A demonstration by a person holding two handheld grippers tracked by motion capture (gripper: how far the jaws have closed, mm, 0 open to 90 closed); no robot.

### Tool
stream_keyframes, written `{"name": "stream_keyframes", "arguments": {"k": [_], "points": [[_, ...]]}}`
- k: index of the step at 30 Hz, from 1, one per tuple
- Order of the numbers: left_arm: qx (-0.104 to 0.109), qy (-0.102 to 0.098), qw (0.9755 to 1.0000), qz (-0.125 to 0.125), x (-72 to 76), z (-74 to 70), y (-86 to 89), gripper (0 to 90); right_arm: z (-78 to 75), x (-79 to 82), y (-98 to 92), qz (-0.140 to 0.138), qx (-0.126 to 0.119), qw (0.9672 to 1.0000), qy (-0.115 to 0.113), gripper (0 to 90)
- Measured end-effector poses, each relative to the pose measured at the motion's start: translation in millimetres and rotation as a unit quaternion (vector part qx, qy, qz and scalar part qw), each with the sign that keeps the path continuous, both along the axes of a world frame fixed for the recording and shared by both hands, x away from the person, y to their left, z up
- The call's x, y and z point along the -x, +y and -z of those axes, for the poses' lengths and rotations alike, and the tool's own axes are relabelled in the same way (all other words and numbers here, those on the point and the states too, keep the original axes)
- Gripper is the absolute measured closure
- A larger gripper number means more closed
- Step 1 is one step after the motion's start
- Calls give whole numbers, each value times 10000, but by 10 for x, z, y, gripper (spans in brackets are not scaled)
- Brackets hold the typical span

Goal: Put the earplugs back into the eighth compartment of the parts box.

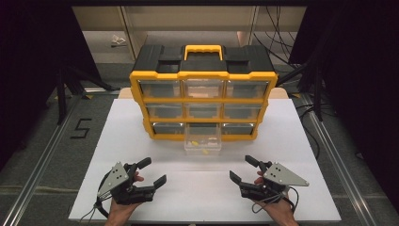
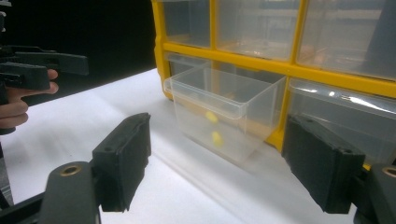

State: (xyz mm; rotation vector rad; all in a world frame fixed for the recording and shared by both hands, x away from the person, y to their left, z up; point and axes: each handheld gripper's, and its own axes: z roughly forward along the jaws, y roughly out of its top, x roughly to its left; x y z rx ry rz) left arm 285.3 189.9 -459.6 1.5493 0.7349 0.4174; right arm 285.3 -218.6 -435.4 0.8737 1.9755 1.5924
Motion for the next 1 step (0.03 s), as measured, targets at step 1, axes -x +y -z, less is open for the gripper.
{"name": "stream_keyframes", "arguments": {"k": [1], "points": [[-2, -2, 10000, -1, 1, -1, 0, 161, 1, 0, 1, -8, -2, 10000, -16, 248]]}}
